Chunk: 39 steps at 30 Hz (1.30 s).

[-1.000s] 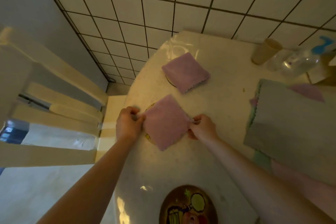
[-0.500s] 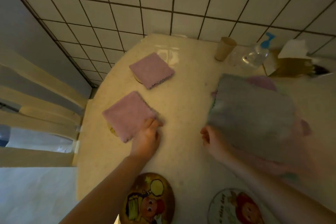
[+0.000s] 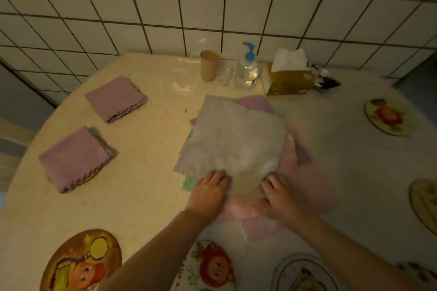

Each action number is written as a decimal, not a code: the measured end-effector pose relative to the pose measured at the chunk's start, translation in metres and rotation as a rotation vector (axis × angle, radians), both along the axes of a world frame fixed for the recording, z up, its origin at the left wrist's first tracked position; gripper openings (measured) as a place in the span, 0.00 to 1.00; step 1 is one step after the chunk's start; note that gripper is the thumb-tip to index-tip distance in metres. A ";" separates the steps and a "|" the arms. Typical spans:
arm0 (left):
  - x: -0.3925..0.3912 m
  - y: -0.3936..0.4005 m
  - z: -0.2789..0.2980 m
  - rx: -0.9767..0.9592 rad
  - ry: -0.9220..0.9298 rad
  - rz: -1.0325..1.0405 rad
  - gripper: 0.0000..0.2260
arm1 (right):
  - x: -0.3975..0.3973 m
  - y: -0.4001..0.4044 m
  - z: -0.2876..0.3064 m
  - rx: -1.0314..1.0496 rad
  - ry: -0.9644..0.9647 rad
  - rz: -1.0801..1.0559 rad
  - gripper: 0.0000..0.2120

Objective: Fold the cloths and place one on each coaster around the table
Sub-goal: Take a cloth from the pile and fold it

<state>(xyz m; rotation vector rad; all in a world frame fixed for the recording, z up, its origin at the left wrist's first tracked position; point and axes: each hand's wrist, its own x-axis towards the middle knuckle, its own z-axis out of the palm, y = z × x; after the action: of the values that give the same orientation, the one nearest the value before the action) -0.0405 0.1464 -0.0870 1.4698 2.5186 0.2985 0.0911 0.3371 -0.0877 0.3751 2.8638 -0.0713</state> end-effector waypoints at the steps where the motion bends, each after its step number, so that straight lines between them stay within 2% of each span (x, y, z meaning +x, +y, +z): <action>1: 0.003 0.006 0.001 -0.059 -0.023 0.023 0.22 | 0.000 0.005 -0.007 0.000 0.002 0.050 0.14; 3: 0.001 0.009 0.000 -0.116 -0.044 0.060 0.25 | -0.007 0.005 -0.002 -0.028 0.043 0.096 0.14; 5: -0.004 0.012 0.002 -0.122 0.019 0.035 0.25 | -0.012 0.004 0.021 -0.131 0.170 0.034 0.04; 8: -0.016 0.011 0.004 -0.095 0.099 0.042 0.17 | -0.018 0.006 0.055 -0.320 0.395 -0.111 0.07; 11: -0.040 0.007 0.004 -0.017 0.083 0.228 0.08 | -0.025 0.017 0.071 -0.545 0.548 -0.193 0.06; 13: -0.058 -0.002 0.006 0.013 0.057 0.423 0.08 | -0.030 0.023 0.084 -0.620 0.652 -0.241 0.04; 16: -0.080 -0.004 0.024 0.217 -0.096 0.716 0.10 | -0.038 0.026 0.100 -0.647 0.734 -0.287 0.05; 19: -0.108 0.008 0.055 0.555 -0.398 0.910 0.13 | -0.047 0.024 0.105 -0.664 0.719 -0.322 0.06; 20: -0.115 0.010 0.067 0.641 -0.416 0.915 0.14 | -0.051 0.022 0.106 -0.660 0.727 -0.329 0.06; 21: -0.121 0.009 0.082 0.683 -0.358 0.883 0.15 | -0.054 0.017 0.108 -0.650 0.740 -0.336 0.05; 24: -0.125 -0.004 0.121 0.719 -0.081 0.690 0.13 | -0.059 -0.001 0.119 -0.671 0.769 -0.360 0.04; 28: -0.118 -0.071 0.138 0.706 0.086 0.609 0.12 | -0.057 -0.055 0.141 -0.721 0.761 -0.321 0.03; 30: -0.105 -0.118 0.135 0.651 0.130 0.562 0.13 | -0.054 -0.087 0.141 -0.752 0.727 -0.305 0.07; 33: -0.080 -0.186 0.122 0.555 0.152 0.461 0.14 | -0.042 -0.134 0.133 -0.758 0.695 -0.293 0.14; 39: 0.001 -0.319 0.074 0.296 0.019 0.359 0.20 | 0.016 -0.224 0.099 -0.823 0.474 -0.295 0.10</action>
<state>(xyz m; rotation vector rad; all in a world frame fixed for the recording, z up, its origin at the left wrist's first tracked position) -0.0400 -0.1721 -0.0132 1.0965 2.8422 0.7458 0.1067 0.1136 0.0113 0.6463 2.8364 -1.4984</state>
